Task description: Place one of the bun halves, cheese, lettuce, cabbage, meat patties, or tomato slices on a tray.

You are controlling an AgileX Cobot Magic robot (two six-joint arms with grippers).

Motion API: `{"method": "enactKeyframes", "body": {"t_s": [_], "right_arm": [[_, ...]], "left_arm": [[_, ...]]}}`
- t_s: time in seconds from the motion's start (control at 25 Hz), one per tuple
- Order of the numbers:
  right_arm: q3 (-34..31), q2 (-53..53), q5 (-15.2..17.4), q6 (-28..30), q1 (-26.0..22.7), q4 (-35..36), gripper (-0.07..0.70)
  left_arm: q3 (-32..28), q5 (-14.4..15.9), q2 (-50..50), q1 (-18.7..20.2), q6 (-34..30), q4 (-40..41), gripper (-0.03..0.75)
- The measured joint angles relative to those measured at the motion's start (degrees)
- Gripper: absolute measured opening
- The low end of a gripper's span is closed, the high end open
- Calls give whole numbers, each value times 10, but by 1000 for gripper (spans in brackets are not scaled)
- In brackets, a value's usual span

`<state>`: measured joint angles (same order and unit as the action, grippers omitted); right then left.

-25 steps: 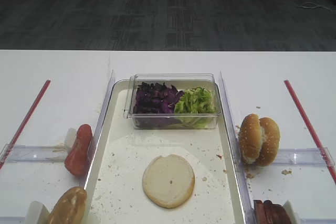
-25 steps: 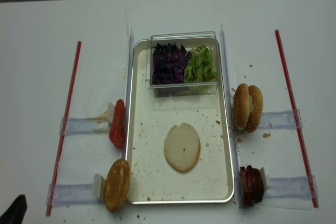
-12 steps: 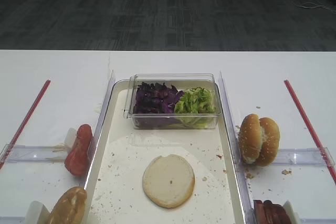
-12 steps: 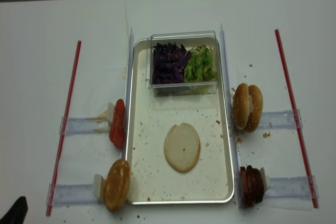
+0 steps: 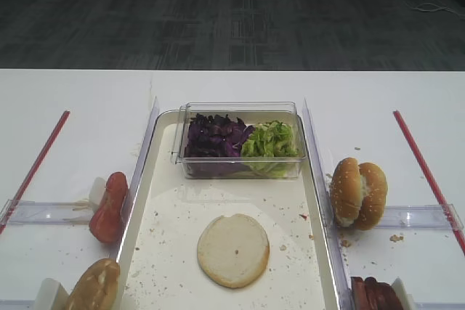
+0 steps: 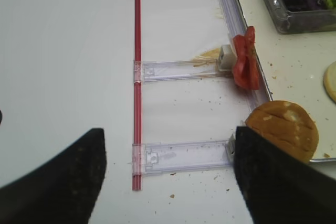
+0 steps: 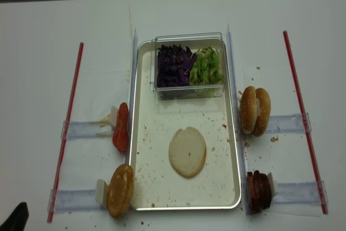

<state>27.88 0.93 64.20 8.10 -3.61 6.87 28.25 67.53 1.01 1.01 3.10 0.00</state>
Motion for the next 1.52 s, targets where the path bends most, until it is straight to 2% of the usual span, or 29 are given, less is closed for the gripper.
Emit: {"method": "enactKeyframes", "body": {"t_s": [1.52], "right_arm": [[0, 0, 0, 0, 0, 0, 649]], "left_arm": [[0, 0, 0, 0, -1, 0, 505]]}}
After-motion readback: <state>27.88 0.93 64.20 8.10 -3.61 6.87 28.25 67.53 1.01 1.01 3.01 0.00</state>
